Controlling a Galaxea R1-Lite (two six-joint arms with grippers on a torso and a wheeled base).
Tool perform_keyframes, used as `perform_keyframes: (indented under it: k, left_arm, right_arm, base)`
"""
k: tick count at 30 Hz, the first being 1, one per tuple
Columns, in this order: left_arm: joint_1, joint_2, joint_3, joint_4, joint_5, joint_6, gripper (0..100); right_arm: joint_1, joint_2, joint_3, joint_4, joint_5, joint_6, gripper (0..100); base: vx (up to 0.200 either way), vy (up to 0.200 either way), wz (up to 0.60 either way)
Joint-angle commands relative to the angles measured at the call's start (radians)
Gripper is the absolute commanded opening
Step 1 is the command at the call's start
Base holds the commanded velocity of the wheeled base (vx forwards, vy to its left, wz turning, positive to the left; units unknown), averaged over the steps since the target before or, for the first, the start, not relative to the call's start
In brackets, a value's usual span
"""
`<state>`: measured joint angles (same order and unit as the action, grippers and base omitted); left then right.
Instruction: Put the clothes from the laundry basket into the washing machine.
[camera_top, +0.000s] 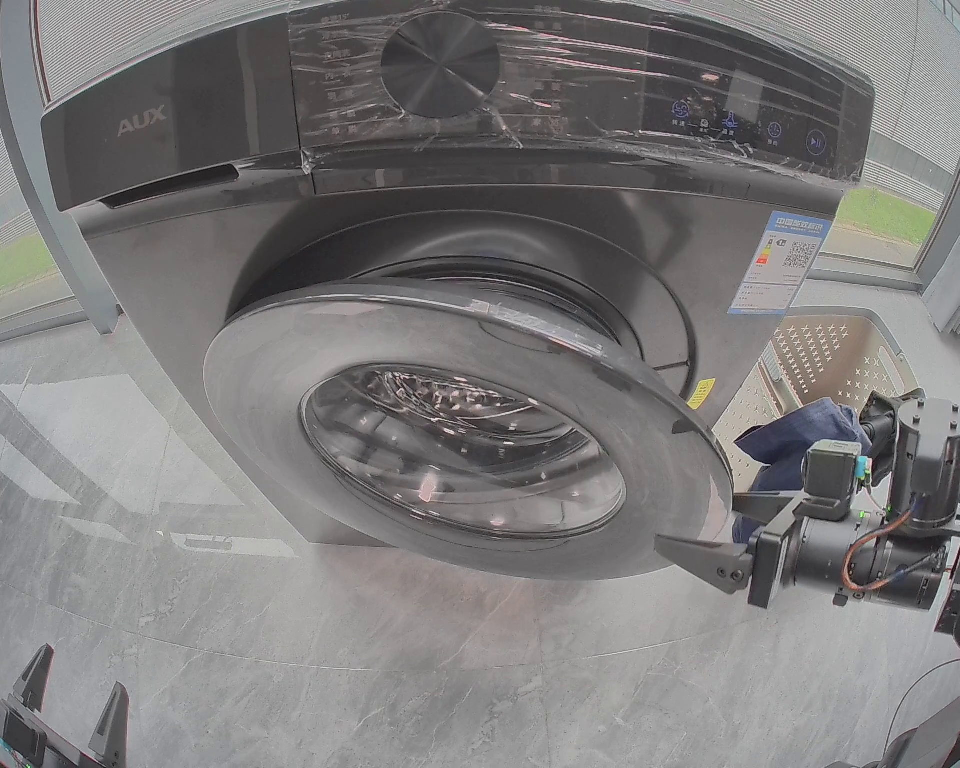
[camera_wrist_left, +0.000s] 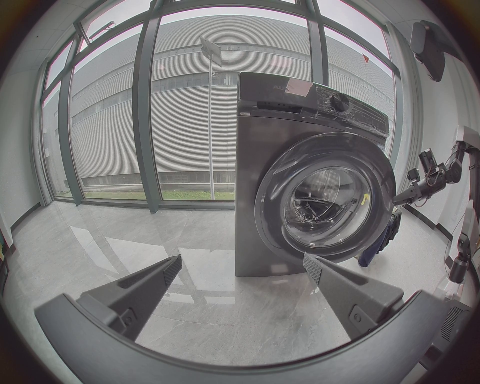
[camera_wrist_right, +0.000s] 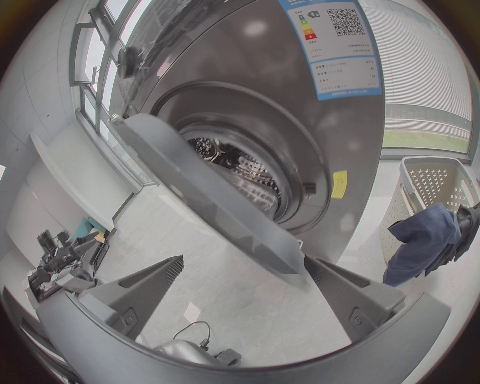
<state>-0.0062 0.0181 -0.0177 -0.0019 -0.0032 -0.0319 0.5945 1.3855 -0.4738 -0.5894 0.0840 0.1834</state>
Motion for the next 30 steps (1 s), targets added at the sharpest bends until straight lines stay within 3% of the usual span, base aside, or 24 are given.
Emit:
perform_keyframes:
  k: [1, 5, 13, 19, 30]
  left_arm:
    - [0.000, -0.018, 0.018, 0.000, 0.000, 0.000, 100]
    - [0.000, -0.018, 0.018, 0.000, 0.000, 0.000, 100]
    - [0.000, -0.018, 0.018, 0.000, 0.000, 0.000, 100]
    - [0.000, -0.018, 0.018, 0.000, 0.000, 0.000, 100]
    - [0.000, -0.018, 0.018, 0.000, 0.000, 0.000, 100]
  right_arm:
    - [0.011, -0.040, 0.031, -0.003, -0.004, 0.001, 100]
    - [-0.016, -0.006, -0.012, -0.004, -0.006, -0.004, 100]
    - [-0.073, 0.099, -0.089, -0.009, 0.010, -0.051, 100]
    - [-0.022, 0.090, -0.058, -0.004, 0.072, -0.051, 100]
    - [0.016, -0.019, 0.034, 0.000, 0.071, -0.053, 100]
  base:
    - [0.000, 0.000, 0.00]
    - [0.000, 0.000, 0.00]
    - [-0.150, 0.000, 0.00]
    - [0.000, 0.000, 0.00]
    - [0.000, 0.000, 0.00]
